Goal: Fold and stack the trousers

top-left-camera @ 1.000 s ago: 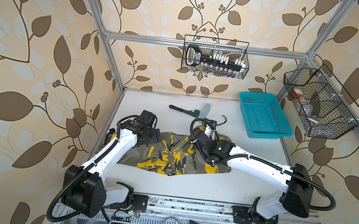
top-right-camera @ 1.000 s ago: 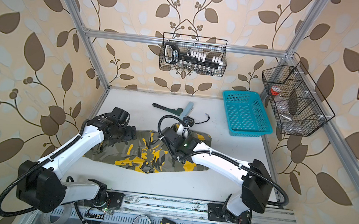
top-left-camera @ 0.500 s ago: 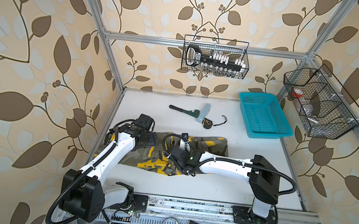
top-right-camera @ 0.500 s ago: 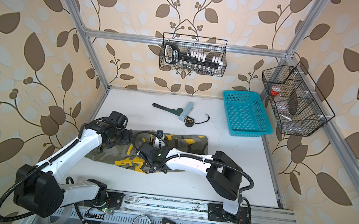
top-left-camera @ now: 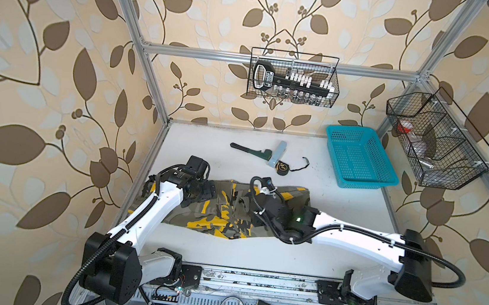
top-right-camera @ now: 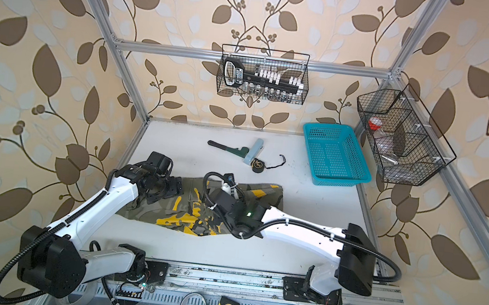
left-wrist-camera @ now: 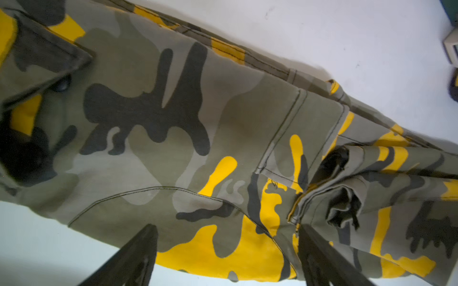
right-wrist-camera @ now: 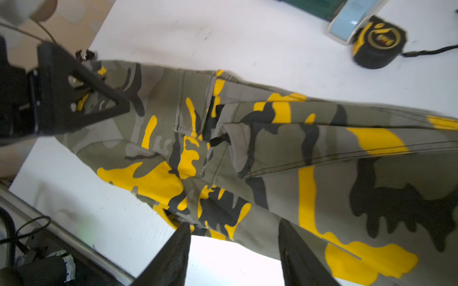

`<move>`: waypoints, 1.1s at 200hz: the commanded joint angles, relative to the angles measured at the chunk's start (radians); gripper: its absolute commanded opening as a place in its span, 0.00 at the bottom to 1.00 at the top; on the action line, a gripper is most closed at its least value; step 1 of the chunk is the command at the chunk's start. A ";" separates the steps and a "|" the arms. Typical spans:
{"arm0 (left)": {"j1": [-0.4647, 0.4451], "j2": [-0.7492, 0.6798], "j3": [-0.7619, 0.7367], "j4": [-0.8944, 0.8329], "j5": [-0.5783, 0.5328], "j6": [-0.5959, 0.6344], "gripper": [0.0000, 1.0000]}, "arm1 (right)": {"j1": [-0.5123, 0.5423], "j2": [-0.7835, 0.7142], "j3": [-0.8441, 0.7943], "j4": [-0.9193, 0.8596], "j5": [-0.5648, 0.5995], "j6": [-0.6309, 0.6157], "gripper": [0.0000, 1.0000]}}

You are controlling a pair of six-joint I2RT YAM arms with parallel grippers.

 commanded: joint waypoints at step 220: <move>-0.307 0.398 -0.067 0.432 0.176 -0.079 0.39 | -0.320 -0.033 -0.446 0.479 -0.526 -0.057 0.59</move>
